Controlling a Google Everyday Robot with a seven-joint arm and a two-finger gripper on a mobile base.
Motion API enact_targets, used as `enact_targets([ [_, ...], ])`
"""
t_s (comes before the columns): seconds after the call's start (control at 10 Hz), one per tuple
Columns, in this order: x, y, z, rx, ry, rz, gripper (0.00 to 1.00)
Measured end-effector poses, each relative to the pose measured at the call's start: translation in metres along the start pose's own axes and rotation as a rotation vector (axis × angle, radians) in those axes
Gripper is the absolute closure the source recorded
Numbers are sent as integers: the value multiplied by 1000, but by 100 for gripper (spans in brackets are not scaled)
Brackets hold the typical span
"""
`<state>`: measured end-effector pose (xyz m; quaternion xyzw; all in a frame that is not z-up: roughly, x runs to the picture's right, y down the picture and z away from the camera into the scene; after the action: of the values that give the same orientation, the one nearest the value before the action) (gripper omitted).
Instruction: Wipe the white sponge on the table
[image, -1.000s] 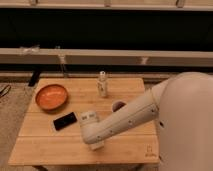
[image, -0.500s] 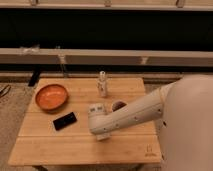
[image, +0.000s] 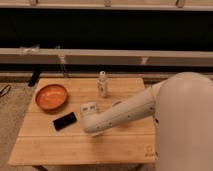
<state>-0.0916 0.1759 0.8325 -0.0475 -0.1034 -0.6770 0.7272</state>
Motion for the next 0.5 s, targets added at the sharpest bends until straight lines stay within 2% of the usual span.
enact_targets([
  [0.3, -21, -45, -18, 76, 3, -76, 100],
  [0.5, -46, -64, -29, 109, -5, -139, 100],
])
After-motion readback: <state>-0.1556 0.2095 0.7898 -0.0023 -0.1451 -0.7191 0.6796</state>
